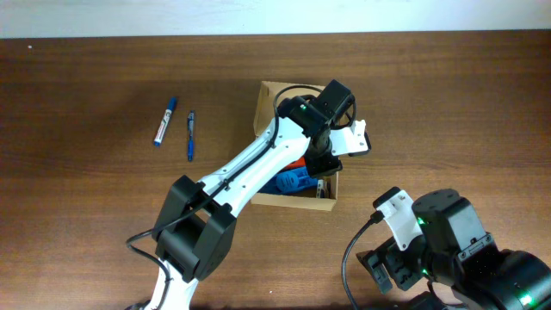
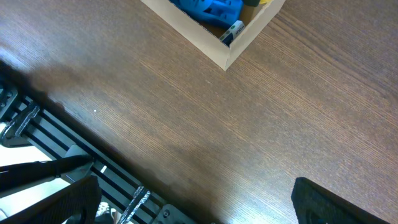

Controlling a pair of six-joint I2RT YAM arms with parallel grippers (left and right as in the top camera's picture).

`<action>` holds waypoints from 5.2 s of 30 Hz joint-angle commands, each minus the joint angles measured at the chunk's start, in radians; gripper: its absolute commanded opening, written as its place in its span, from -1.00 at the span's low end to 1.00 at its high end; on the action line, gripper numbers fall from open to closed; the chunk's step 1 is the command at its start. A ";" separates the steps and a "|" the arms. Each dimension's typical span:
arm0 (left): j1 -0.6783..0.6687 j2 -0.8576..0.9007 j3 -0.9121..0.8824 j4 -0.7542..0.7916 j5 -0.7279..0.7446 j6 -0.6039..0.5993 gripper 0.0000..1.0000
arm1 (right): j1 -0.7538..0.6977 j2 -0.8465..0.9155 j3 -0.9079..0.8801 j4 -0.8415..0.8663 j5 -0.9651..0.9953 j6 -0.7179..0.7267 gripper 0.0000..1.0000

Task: Pack container
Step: 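Carry the tape roll into the box and release it, then move the left gripper to the blue pen and grasp it, then carry the blue pen into the box and release it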

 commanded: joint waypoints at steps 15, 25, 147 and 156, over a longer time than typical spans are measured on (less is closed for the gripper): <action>0.002 0.021 -0.010 -0.018 -0.073 0.035 -0.01 | -0.005 -0.003 0.013 0.000 -0.006 0.001 0.98; 0.002 0.047 -0.010 0.003 -0.013 0.057 -0.01 | -0.005 -0.003 0.013 0.000 -0.006 0.001 0.98; 0.057 -0.138 -0.177 -0.207 0.032 0.454 -0.96 | -0.005 -0.003 0.013 0.000 -0.006 0.001 0.98; 0.057 -0.138 -0.177 -0.214 0.032 0.453 -0.32 | -0.005 -0.003 0.013 0.000 -0.006 0.001 0.98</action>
